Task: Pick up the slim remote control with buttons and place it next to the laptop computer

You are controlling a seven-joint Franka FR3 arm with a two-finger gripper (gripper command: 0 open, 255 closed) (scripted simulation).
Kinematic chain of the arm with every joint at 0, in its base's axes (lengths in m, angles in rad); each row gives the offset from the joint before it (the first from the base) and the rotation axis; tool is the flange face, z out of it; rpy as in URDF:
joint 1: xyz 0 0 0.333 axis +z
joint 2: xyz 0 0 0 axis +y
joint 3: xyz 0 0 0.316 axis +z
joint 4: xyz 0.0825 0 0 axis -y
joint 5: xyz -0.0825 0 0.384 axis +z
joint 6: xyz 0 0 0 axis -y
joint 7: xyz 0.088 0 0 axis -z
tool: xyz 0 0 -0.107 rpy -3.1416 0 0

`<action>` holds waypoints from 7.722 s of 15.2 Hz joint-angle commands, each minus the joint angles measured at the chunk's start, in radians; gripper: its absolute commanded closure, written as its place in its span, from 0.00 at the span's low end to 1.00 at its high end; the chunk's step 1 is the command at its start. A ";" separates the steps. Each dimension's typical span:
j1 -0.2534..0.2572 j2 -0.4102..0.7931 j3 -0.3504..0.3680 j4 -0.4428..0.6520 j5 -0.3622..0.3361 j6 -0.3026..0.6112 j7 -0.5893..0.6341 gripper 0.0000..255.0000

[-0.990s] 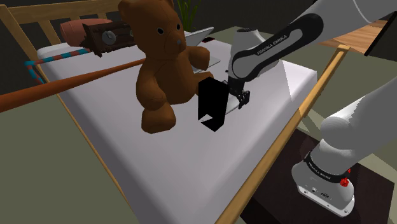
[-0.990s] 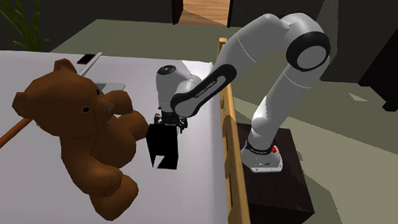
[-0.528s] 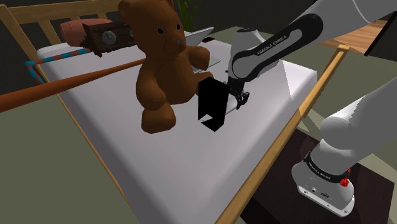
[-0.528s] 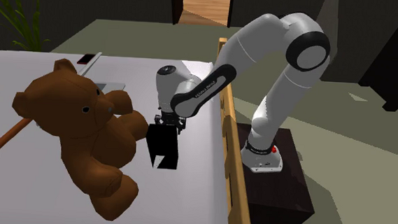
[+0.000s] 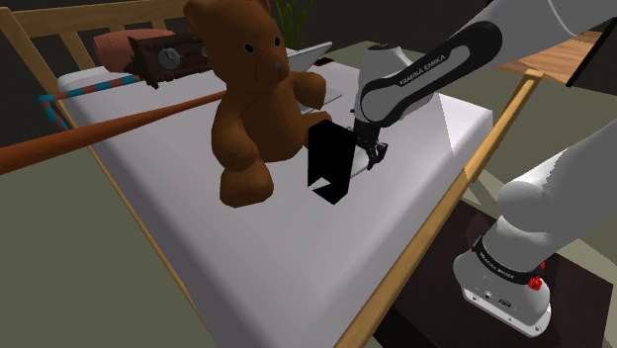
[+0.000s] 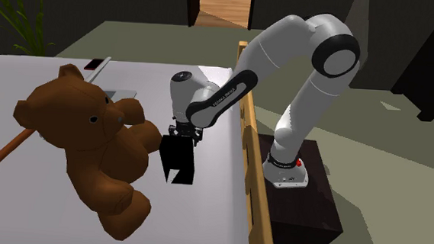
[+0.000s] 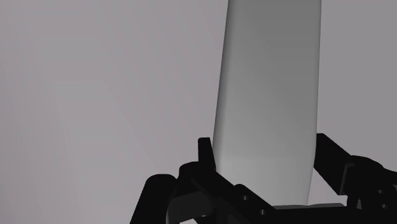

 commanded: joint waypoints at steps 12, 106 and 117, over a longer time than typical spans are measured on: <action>0.017 -0.121 -0.039 0.076 0.037 -0.191 -0.035 1.00; -0.113 0.626 -0.208 1.181 -0.290 -0.600 -0.195 1.00; -0.119 0.643 -0.213 1.058 -0.299 -0.460 -0.186 1.00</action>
